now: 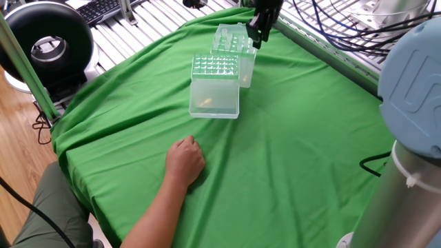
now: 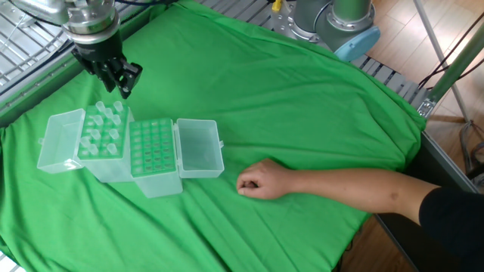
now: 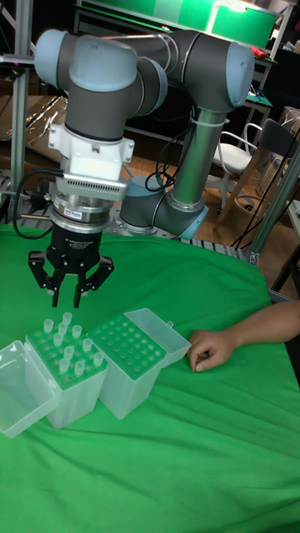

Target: Insert a large pipette tip into the holder for large pipette tips

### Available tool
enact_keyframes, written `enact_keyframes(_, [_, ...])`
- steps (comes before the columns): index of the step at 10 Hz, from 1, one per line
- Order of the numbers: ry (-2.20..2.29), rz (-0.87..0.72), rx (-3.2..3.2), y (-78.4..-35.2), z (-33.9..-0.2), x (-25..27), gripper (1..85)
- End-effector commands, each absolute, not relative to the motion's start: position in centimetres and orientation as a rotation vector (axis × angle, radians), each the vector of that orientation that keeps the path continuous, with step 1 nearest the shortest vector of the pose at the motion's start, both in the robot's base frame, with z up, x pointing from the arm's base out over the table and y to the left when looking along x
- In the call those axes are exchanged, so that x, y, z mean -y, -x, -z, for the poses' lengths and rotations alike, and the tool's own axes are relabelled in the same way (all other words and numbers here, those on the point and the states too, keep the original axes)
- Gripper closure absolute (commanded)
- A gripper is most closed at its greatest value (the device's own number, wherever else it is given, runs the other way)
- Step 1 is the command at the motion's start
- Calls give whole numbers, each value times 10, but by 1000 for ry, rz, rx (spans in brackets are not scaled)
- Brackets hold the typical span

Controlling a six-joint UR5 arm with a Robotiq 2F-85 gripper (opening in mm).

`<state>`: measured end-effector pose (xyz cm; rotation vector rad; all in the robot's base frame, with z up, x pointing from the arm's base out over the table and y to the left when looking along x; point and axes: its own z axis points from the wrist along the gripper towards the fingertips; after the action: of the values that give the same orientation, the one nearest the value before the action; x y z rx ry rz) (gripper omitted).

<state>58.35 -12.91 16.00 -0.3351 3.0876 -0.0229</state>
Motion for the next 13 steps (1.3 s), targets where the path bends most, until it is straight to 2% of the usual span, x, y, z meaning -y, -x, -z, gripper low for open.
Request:
enact_keyframes(1, [307, 14, -3072, -594, -156, 125, 493])
enact_keyframes(5, [283, 20, -3101, -581, -164, 126, 550])
enact_keyframes(9, [255, -11, -3115, -577, -164, 121, 540])
enact_keyframes(11, [291, -22, -3109, -579, -164, 119, 503])
enact_keyframes(13, [276, -29, -3106, -596, -160, 114, 513])
